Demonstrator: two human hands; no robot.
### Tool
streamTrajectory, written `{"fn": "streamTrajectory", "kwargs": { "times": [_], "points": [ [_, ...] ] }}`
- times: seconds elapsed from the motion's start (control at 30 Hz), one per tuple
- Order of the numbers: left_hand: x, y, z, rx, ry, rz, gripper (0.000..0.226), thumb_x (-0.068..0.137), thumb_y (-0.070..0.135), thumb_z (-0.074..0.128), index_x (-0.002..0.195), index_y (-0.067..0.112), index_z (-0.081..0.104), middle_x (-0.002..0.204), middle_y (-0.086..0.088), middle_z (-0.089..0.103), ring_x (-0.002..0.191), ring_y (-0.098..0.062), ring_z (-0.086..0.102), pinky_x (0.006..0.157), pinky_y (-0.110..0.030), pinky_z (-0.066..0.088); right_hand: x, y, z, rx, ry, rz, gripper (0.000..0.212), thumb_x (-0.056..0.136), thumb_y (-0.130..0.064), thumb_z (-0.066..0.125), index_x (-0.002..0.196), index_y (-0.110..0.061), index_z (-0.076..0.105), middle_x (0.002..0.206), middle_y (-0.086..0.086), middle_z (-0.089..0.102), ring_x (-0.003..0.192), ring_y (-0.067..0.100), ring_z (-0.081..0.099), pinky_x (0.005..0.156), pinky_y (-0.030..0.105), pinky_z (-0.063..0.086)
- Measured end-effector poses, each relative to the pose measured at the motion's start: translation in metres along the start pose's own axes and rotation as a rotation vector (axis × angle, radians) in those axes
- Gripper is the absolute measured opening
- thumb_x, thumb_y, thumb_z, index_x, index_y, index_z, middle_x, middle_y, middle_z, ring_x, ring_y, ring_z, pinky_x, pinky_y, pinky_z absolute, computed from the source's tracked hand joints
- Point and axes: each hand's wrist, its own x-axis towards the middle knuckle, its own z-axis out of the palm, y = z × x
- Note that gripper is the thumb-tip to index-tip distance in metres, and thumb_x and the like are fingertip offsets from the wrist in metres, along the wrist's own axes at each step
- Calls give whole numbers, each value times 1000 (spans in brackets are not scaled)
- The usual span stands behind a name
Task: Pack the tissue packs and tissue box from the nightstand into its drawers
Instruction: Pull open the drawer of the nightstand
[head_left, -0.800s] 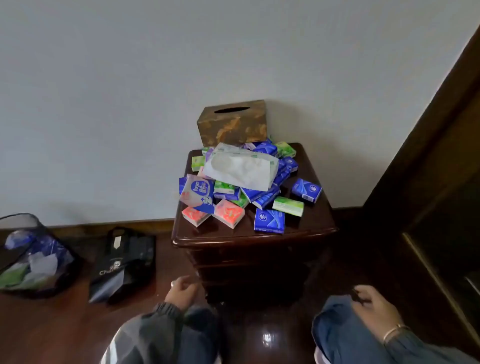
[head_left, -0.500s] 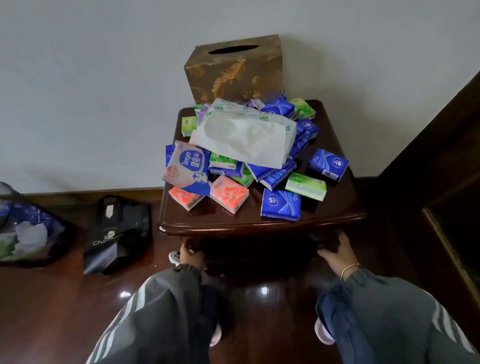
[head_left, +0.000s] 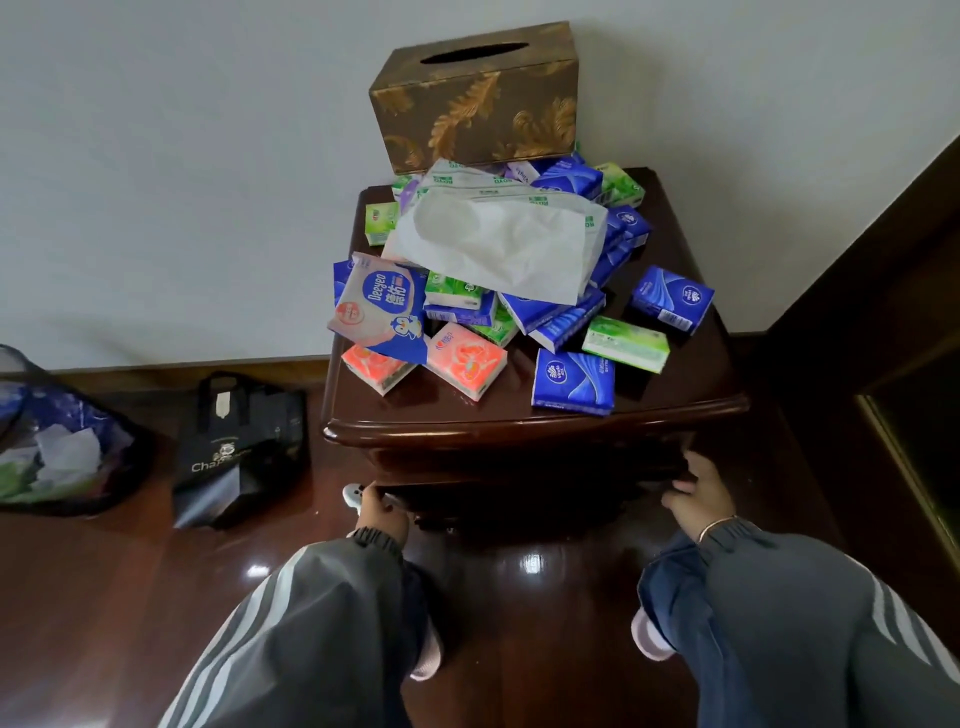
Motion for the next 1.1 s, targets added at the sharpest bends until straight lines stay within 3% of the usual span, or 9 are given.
{"fn": "streamTrajectory", "kwargs": {
  "times": [0.23, 0.33, 0.43, 0.57, 0.67, 0.8, 0.9, 1.0, 1.1],
  "points": [
    [-36, -46, -22, 208, -88, -18, 57, 81, 34, 63, 131, 16, 42, 77, 5, 55, 71, -16, 53, 80, -33, 42, -56, 11, -24, -641, -138, -60, 61, 79, -21, 65, 134, -12, 41, 131, 12, 48, 116, 30, 52, 98, 35, 43],
    [-55, -55, -33, 442, -138, -28, 77, 71, 59, 56, 137, 26, 35, 88, 2, 58, 81, -23, 52, 78, -33, 39, -87, 17, -27, -1033, -215, -80, 57, 81, -37, 61, 127, -11, 40, 131, 11, 45, 121, 28, 47, 95, 33, 41],
    [-77, -63, -33, 566, -98, 25, 95, 67, 69, 54, 145, 21, 26, 104, -2, 62, 95, -26, 57, 84, -35, 41, -103, 34, -25, -1172, -199, -92, 71, 80, -47, 59, 135, -12, 31, 142, 12, 33, 131, 30, 36, 104, 39, 37],
    [-105, -55, -9, 694, 93, 483, 79, 82, 60, 50, 147, 23, 27, 152, 2, 34, 141, -20, 30, 112, -41, 29, -110, 47, -15, -1192, -244, -252, 82, 84, -45, 54, 148, -18, 10, 157, 6, 6, 145, 28, 5, 115, 53, 13],
    [-126, -41, 18, 829, -24, 685, 67, 92, 54, 41, 150, 26, 22, 158, 6, 22, 147, -15, 14, 119, -43, 12, -118, 49, 2, -1156, -370, -404, 85, 85, -44, 54, 150, -25, 3, 159, -2, -4, 146, 21, -5, 114, 55, 2],
    [-134, -33, 41, 919, -71, 636, 59, 95, 56, 31, 143, 22, 36, 146, -2, 41, 138, -23, 33, 116, -43, 19, -118, 50, 11, -1126, -331, -473, 76, 87, -39, 52, 149, -26, 11, 158, -1, 12, 145, 22, 9, 115, 51, 8],
    [-132, -22, 39, 870, -78, 593, 65, 94, 64, 20, 112, 16, 60, 121, -8, 60, 115, -27, 54, 100, -39, 39, -116, 46, 2, -1180, -313, -553, 59, 86, -39, 49, 142, -25, 32, 143, 3, 41, 131, 26, 38, 108, 41, 31],
    [-134, -22, 35, 855, -210, 448, 74, 91, 70, 12, 85, 14, 61, 105, -11, 68, 99, -27, 62, 83, -34, 43, -120, 43, -6, -1180, -370, -522, 40, 86, -49, 46, 120, -30, 56, 121, 2, 61, 110, 25, 56, 90, 35, 46],
    [-139, -36, 37, 965, -287, 359, 83, 89, 70, 8, 111, 13, 64, 110, -12, 66, 103, -26, 62, 85, -35, 42, -128, 50, -11, -1204, -513, -429, 41, 84, -57, 46, 107, -29, 64, 115, 0, 64, 103, 23, 60, 86, 34, 48]
  ]
}}
